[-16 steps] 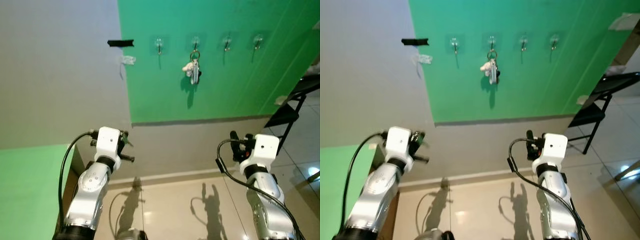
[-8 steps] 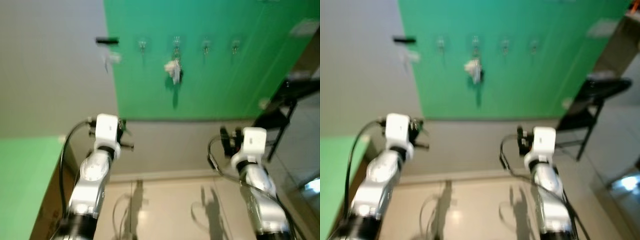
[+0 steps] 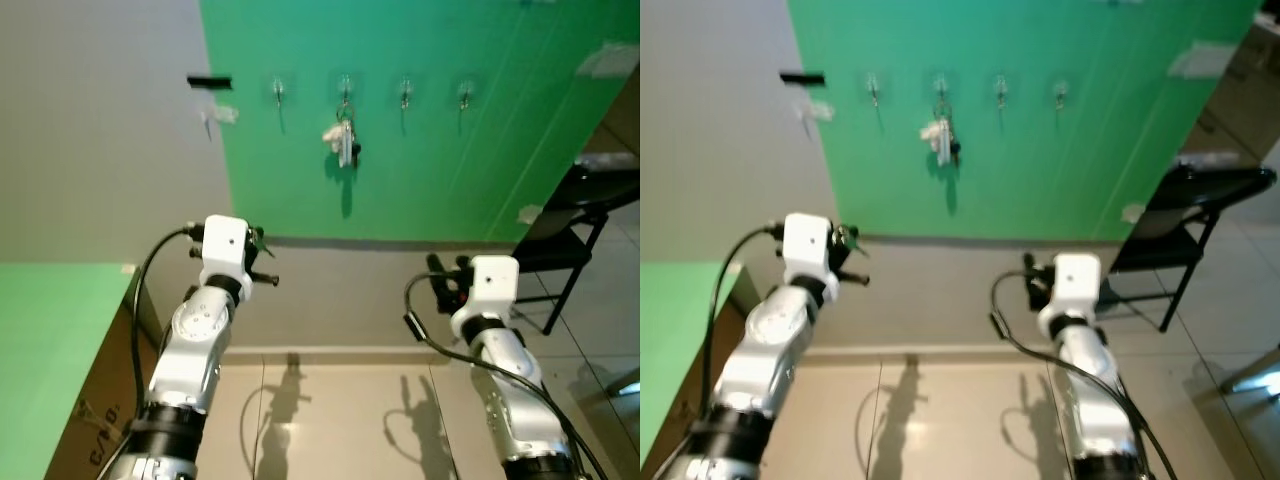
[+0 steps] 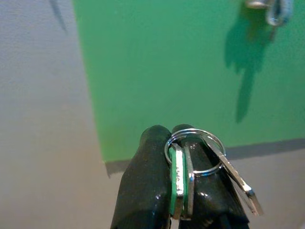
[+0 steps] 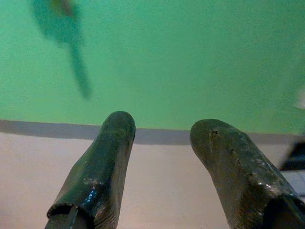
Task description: Hang keys on a hook
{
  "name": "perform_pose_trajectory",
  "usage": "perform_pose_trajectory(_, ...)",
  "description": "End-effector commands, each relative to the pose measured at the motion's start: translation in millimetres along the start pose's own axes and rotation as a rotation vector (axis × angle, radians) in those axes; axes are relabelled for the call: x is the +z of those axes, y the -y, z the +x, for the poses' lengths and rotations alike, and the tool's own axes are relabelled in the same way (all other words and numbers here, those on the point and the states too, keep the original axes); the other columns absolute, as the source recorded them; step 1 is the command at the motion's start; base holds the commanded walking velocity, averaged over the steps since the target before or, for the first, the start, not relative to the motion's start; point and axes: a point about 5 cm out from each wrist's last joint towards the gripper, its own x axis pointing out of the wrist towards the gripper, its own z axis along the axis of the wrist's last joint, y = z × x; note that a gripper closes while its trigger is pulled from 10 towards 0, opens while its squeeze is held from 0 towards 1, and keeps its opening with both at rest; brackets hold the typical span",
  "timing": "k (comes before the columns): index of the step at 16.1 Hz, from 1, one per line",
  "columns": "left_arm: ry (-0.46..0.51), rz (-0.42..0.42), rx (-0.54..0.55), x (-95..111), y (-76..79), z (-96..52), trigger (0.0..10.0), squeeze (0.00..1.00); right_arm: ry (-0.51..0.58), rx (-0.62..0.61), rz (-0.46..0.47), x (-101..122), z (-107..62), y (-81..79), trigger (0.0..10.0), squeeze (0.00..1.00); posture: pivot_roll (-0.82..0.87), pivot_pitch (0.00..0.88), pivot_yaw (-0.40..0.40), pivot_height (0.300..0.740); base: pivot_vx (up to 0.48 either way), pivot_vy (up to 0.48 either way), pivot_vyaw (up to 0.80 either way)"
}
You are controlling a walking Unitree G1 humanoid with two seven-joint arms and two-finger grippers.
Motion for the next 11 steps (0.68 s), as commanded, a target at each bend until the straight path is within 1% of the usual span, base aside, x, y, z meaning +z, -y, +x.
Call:
perform_pose_trajectory(1, 0.028, -0.007, -0.034, 9.3, 5.0, 3.2, 10.0, 0.00, -0.003, 0.018, 0.015, -0.6, 1.5, -1.2, 10.0, 0.00, -0.05, 0.000, -0.016, 0.740, 0.480, 0.000, 0.00)
perform_pose_trajectory(3, 0.024, -0.009, -0.061, 10.4, 10.9, 4.7, 10.0, 0.00, -0.004, 0.033, 0.037, -1.5, 1.5, -4.9, 10.0, 0.00, -0.05, 0.000, -0.009, 0.740, 0.480, 0.000, 0.00)
perform_pose_trajectory(6, 0.024, -0.017, -0.096, 14.0, 17.0, 9.4, 10.0, 0.00, -0.008, 0.040, 0.035, -3.2, 0.9, -8.4, 10.0, 0.00, -0.06, 0.000, 0.003, 0.740, 0.480, 0.000, 0.00)
perform_pose_trajectory(10, 0.030, -0.008, -0.134, 17.5, 21.4, 12.4, 10.0, 0.00, -0.014, 0.030, 0.040, -5.5, -0.2, -8.6, 10.0, 0.00, -0.07, 0.000, 0.025, 0.740, 0.480, 0.000, 0.00)
perform_pose_trajectory(11, 0.020, 0.013, -0.177, 18.9, 24.8, 13.9, 10.0, 0.00, -0.016, 0.027, 0.041, -6.5, -1.5, -8.8, 10.0, 0.00, -0.08, 0.000, 0.028, 0.740, 0.000, 0.000, 0.00)
